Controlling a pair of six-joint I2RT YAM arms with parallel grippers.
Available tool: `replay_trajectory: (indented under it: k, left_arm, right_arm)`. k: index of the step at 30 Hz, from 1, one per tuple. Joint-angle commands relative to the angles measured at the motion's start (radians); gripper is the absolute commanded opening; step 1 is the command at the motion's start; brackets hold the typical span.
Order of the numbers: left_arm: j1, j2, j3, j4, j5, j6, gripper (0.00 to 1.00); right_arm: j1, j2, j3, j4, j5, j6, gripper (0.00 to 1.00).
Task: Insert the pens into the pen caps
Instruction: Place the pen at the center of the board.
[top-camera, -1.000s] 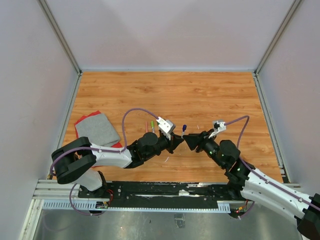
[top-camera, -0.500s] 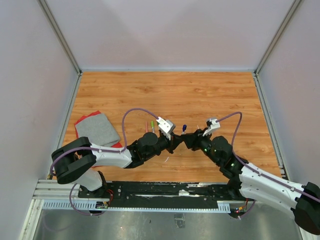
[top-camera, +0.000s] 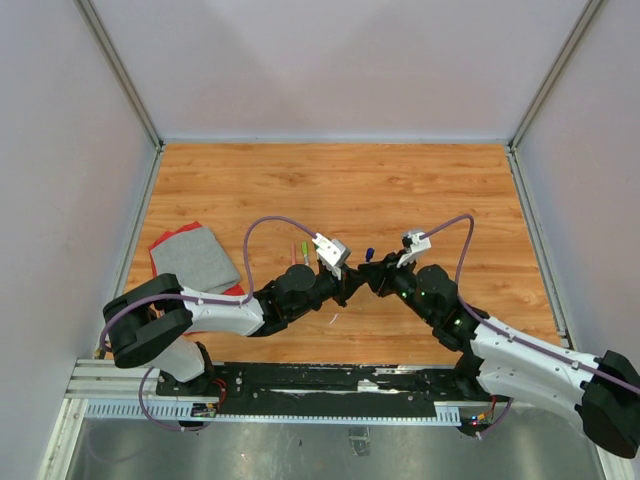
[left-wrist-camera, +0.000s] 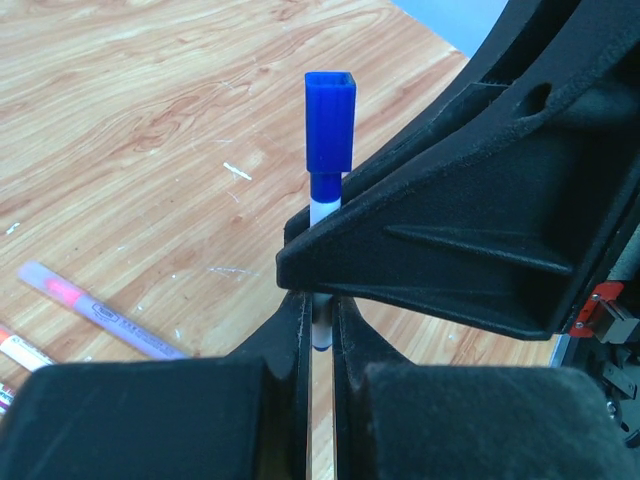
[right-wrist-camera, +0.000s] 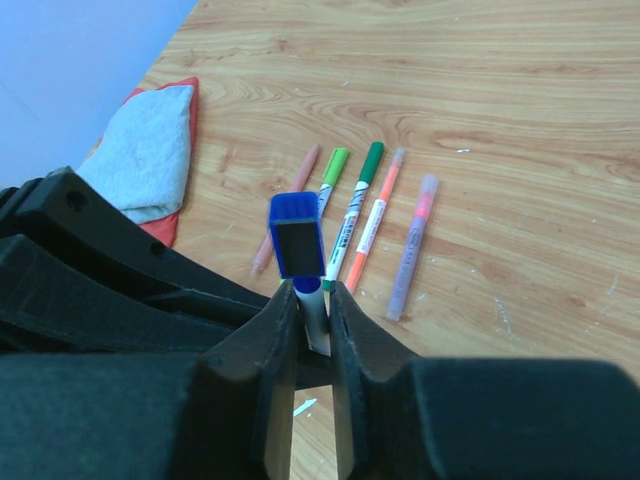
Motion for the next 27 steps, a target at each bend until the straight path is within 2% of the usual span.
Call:
replay_trajectory:
  k: [1, 4, 6, 14, 23, 27]
  left_arm:
    - [0.005, -0.025, 0.022, 0.048, 0.003, 0.005, 0.01]
    - [0.006, -0.026, 0.021, 0.049, 0.004, 0.004, 0.02]
    - [0.005, -0.027, 0.019, 0.049, 0.002, 0.003, 0.06]
    - [0.005, -0.029, 0.016, 0.05, -0.015, 0.005, 0.36]
    - [0.006, -0.039, 0.011, 0.043, -0.07, -0.004, 0.59]
    - [0.023, -0.053, 0.006, 0.021, -0.13, -0.027, 0.65]
  right_arm:
    - [0.011, 0.014, 0.04, 0.02, -0.018, -0.039, 0.11]
    - [0.012, 0.013, 0.053, -0.005, -0.019, -0.045, 0.01]
    - [0.011, 0.01, 0.062, -0.025, -0.014, -0.049, 0.01]
    - [0.011, -0.003, 0.102, -0.113, 0.039, -0.071, 0.01]
    - [0.01, 0.069, 0.291, -0.453, 0.245, -0.038, 0.01]
    - [-0.022, 0.132, 0.387, -0.59, 0.262, -0.03, 0.01]
